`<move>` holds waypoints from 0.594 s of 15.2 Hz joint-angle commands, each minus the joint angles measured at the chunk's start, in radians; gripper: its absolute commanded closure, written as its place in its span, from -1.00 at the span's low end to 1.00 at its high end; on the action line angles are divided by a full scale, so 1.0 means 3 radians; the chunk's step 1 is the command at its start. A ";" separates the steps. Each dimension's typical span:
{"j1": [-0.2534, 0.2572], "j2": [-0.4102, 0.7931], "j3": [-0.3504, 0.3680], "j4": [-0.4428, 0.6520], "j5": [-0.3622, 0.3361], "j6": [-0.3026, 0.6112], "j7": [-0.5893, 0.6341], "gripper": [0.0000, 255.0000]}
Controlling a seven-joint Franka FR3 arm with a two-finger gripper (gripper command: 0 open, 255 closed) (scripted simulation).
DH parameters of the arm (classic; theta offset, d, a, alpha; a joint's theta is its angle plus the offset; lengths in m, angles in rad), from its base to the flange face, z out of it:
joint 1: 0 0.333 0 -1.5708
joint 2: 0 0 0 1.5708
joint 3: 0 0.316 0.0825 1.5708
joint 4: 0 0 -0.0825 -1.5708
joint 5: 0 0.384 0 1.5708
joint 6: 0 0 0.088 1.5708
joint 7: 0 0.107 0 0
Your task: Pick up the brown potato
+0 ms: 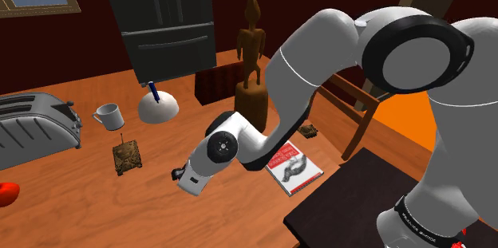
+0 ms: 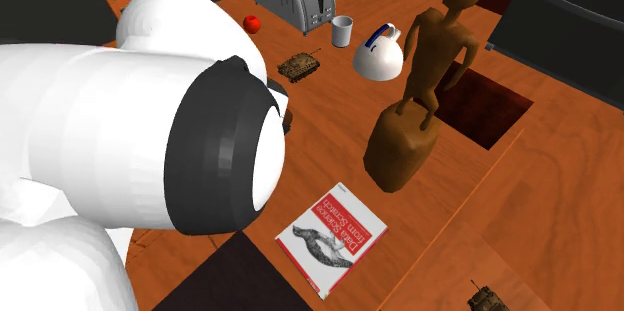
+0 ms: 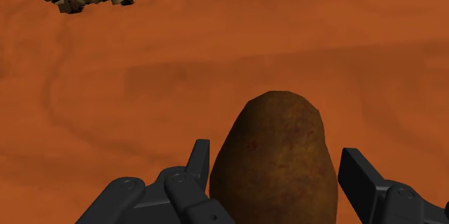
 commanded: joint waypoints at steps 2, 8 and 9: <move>-0.0044 -0.0126 0.0055 -0.0075 0.0158 -0.0031 -0.0172 1.00; -0.0142 -0.0358 0.0178 -0.0199 0.0470 -0.0101 -0.0508 1.00; -0.0159 -0.0395 0.0200 -0.0217 0.0524 -0.0114 -0.0564 1.00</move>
